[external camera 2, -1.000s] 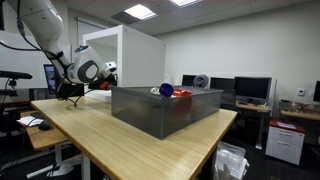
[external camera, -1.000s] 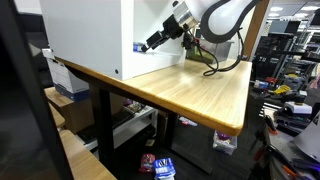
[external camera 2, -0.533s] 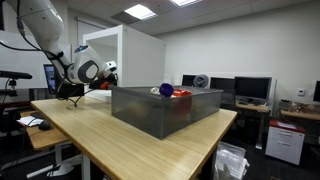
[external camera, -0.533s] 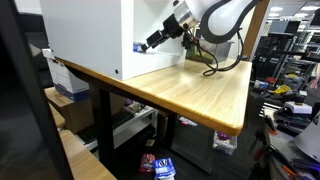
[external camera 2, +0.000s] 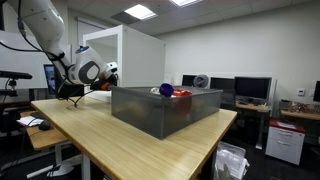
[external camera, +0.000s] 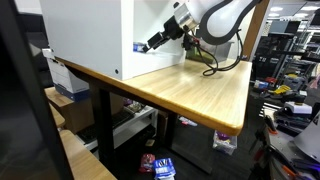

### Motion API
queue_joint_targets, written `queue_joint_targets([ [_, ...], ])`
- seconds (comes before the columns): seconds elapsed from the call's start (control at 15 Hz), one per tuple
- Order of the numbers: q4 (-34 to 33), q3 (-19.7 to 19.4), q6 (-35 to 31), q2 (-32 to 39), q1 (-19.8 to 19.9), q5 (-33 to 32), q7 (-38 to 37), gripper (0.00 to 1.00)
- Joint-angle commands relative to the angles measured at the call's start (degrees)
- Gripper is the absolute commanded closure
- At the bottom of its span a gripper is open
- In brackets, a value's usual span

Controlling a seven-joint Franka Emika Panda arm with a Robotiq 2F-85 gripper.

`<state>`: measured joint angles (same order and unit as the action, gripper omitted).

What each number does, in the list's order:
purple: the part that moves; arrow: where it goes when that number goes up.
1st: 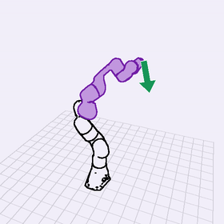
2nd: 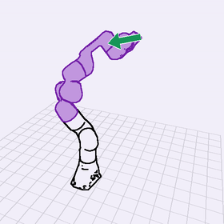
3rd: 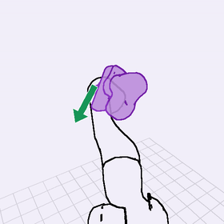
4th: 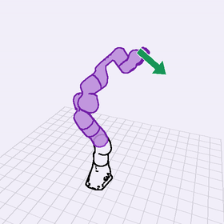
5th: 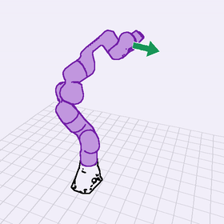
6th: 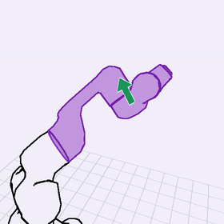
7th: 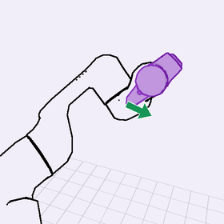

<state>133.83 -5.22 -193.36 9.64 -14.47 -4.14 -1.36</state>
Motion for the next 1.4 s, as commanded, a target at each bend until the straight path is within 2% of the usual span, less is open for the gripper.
queue_joint_targets([
  [0.0, -0.5, -2.2, -0.7, 1.3, -0.5, 0.9, 0.7, 0.00],
  [0.07, -0.4, -2.4, -0.8, 1.4, -0.5, 0.9, 0.6, 0.00],
  [0.13, -2.3, -3.7, 0.3, 2.2, -2.4, 1.9, 1.2, 0.00],
  [0.2, -6.1, -5.3, 2.2, 3.9, -5.8, 3.9, 1.6, 0.00],
  [0.53, -10.3, -8.3, 3.6, 5.8, -10.6, 3.8, 0.2, 0.00],
  [0.93, -15.5, -7.3, 4.7, 8.7, -12.4, 3.2, -0.2, 0.00],
  [1.33, -17.3, -5.8, 10.3, 8.8, -11.6, 3.3, -0.4, 0.00],
])
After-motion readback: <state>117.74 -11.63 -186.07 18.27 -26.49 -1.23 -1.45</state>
